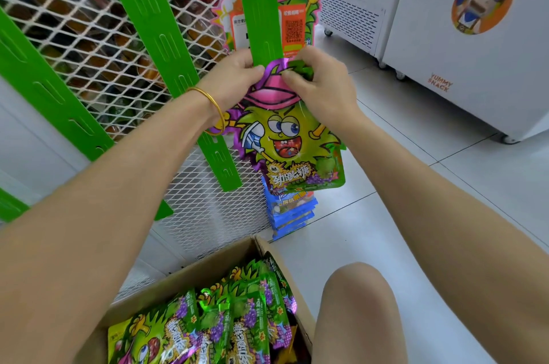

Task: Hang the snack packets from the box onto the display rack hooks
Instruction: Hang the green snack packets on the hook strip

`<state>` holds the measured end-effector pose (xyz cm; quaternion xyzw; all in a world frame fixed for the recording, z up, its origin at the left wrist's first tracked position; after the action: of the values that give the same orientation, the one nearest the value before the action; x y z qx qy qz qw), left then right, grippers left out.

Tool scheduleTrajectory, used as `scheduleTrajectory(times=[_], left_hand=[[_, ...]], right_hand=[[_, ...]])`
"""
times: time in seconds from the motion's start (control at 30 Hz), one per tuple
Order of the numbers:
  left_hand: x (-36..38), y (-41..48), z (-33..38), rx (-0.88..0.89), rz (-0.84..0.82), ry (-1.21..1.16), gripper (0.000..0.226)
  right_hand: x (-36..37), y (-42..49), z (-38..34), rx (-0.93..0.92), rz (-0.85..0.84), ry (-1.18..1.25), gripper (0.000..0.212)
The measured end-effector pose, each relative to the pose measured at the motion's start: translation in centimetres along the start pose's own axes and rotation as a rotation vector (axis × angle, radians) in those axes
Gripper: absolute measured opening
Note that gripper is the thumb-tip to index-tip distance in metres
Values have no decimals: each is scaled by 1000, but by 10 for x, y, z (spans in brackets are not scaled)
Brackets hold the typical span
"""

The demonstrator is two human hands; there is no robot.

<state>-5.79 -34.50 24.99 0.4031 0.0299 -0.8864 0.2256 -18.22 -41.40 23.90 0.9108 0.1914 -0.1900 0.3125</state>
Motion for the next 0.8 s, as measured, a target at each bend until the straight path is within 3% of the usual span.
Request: scheduleTrajectory(times=[0.23,0.47,0.8], left_hand=[[-1,2,-7,-31,43,-56,37],[-1,-3,-13,-40,54,-73,31],[1,0,-10,-78,6,-24,32]], right_hand=[[5,-4,4,-20,-47,-105,22],[17,-12,23,16,-126,-153,22],[6,0,1,-110,68,-170,23]])
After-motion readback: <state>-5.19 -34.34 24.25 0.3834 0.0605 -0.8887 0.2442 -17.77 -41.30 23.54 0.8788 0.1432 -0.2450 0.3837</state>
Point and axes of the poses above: each hand's wrist, its own y-axis towards the middle knuckle, its own x-axis out of the palm, z = x × y, the point moved 6 cm from there along y, towards the middle knuckle, and after that the axes turned 10 degrees about y, right-handed, at the moved point
